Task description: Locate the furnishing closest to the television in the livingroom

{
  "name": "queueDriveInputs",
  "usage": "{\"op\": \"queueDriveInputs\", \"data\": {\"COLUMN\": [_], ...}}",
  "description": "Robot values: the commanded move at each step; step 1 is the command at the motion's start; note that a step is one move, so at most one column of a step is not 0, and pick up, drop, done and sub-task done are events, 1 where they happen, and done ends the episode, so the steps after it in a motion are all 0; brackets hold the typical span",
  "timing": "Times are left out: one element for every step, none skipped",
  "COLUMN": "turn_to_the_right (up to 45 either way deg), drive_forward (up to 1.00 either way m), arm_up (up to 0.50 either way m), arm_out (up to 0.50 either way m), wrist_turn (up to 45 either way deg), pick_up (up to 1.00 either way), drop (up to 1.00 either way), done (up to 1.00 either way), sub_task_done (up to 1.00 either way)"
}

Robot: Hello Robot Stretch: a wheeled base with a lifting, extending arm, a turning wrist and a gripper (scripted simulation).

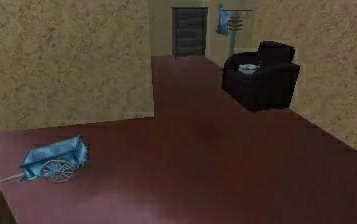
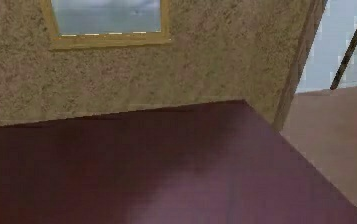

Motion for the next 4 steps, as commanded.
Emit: {"op": "queueDriveInputs", "data": {"turn_to_the_right": [-6.0, 0.0, 0.0, -45.0], "drive_forward": [0.00, 1.00, 1.00, 0.00], "arm_up": [0.00, 0.00, 0.00, 0.00], "arm_out": [0.00, 0.00, 0.00, 0.00], "wrist_turn": [0.0, 0.0, 0.0, 0.0], "pick_up": [0.00, 0.00, 0.00, 0.00], "drop": [0.00, 0.00, 0.00, 0.00], "done": [0.00, 0.00, 0.00, 0.00], "sub_task_done": [0.00, 0.00, 0.00, 0.00]}}
